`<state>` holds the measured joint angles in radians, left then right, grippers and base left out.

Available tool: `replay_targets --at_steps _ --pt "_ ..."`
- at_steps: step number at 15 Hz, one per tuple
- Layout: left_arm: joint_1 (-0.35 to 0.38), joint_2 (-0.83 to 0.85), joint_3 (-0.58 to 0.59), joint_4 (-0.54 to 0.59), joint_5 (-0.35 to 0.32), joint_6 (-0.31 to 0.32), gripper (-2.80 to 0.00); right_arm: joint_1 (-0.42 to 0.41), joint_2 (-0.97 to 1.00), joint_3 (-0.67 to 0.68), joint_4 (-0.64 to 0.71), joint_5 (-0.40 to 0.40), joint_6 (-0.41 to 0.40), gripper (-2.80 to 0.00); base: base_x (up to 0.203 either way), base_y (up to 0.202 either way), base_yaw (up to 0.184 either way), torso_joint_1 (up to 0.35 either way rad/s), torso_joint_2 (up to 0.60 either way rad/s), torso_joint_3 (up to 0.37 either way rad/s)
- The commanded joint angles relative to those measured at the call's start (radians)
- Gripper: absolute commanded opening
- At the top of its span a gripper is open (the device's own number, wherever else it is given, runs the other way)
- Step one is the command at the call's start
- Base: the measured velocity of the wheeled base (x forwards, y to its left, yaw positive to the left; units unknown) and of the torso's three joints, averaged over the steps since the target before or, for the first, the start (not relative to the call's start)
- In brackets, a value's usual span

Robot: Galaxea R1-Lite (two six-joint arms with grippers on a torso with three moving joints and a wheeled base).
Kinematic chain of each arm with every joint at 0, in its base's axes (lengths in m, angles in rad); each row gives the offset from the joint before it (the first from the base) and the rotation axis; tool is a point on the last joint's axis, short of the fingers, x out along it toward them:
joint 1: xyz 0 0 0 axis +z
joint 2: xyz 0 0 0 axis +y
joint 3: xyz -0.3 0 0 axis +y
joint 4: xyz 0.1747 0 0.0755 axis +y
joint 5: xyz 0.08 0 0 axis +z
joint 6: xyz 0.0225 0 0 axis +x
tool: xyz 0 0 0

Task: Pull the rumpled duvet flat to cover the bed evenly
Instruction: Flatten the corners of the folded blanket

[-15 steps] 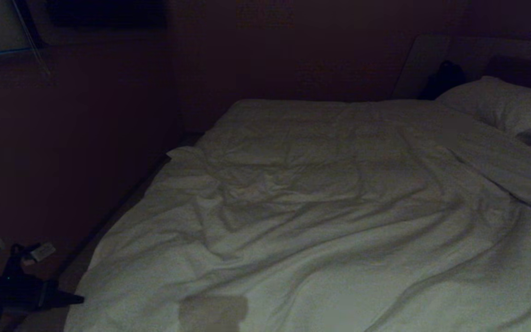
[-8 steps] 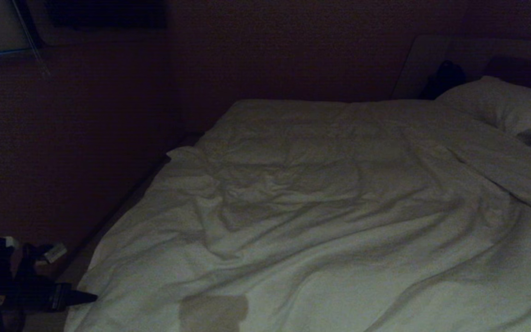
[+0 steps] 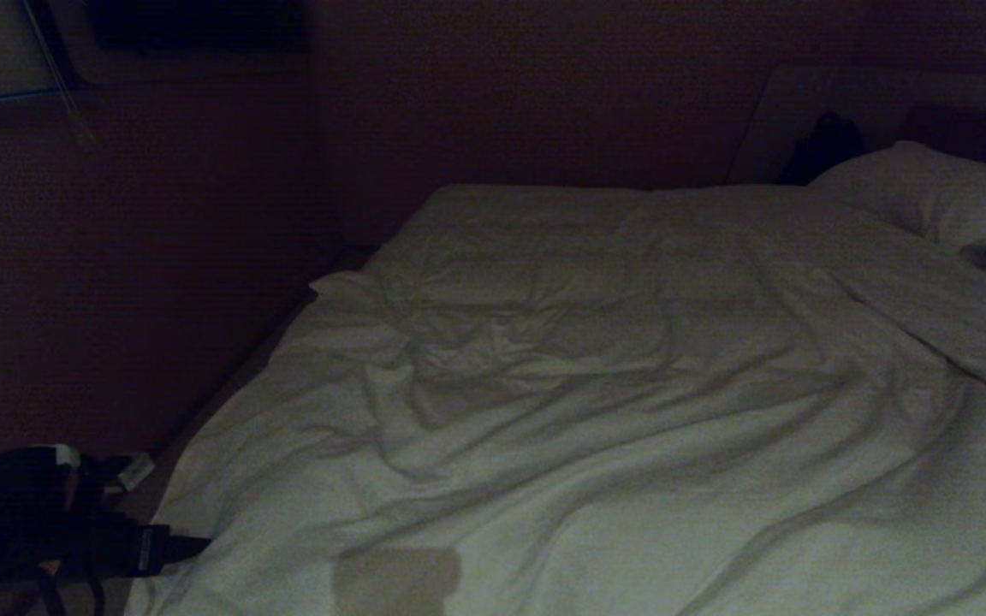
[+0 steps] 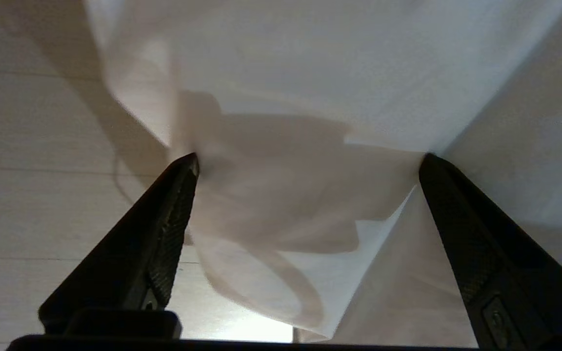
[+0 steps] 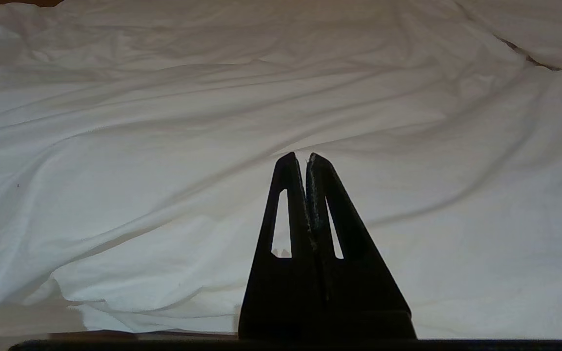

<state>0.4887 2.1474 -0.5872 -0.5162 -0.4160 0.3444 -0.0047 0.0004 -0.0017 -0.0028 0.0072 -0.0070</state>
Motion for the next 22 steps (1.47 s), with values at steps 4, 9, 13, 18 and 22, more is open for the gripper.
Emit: replay_targets --at_steps 4,9,13,18,22 --pt "-0.030 -0.005 -0.002 -0.004 -0.004 -0.064 0.00 0.000 0.001 0.000 0.000 0.000 -0.001 -2.80 0.000 0.000 0.000 0.000 0.00 0.000" --pt "-0.032 0.000 -0.003 -0.004 -0.003 -0.058 0.00 0.000 0.001 0.000 0.000 0.000 -0.001 -2.80 0.000 0.000 0.000 0.000 0.00 0.000" --pt "-0.032 0.005 -0.005 -0.004 0.002 -0.053 0.00 0.000 0.001 0.000 0.000 0.000 -0.001 -2.80 0.000 0.000 0.000 0.000 0.00 0.000" --pt "-0.035 0.006 -0.003 -0.005 0.003 -0.051 -2.80 0.000 0.001 0.000 0.000 0.000 -0.001 -2.80 0.000 0.000 0.000 0.000 0.00 0.000" --pt "-0.035 0.006 -0.003 -0.006 0.003 -0.051 -2.80 0.000 0.001 0.000 0.000 0.000 -0.001 -2.80 0.000 0.000 0.000 0.000 0.00 0.000"
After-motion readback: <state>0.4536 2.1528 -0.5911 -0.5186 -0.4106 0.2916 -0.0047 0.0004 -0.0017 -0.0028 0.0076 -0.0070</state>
